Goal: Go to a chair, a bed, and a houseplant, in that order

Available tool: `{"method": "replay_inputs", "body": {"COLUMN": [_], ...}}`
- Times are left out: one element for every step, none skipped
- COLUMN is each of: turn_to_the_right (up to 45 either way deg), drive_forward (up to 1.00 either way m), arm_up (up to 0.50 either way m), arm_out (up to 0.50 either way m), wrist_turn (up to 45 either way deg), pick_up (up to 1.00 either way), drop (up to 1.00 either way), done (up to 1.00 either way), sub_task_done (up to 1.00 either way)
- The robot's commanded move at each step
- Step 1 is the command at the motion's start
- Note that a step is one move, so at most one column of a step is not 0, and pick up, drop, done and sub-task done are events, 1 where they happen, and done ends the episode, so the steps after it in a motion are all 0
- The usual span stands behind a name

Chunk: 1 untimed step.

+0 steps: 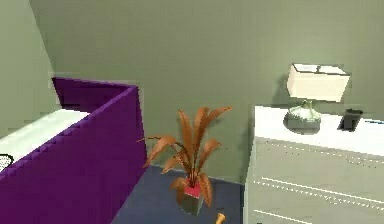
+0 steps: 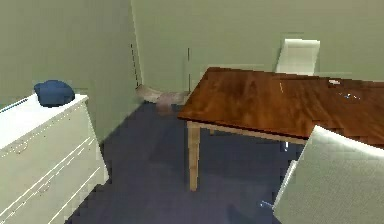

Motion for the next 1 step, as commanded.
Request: {"method": "replay_inputs", "body": {"turn_to_the_right": [0.0], "drive_forward": [0.00], "arm_up": [0.00], "arm_out": [0.00], "wrist_turn": [0.0], "pick_up": [0.00], "drop": [0.00], "done": [1.00], "sub_task_done": [0.00]}}
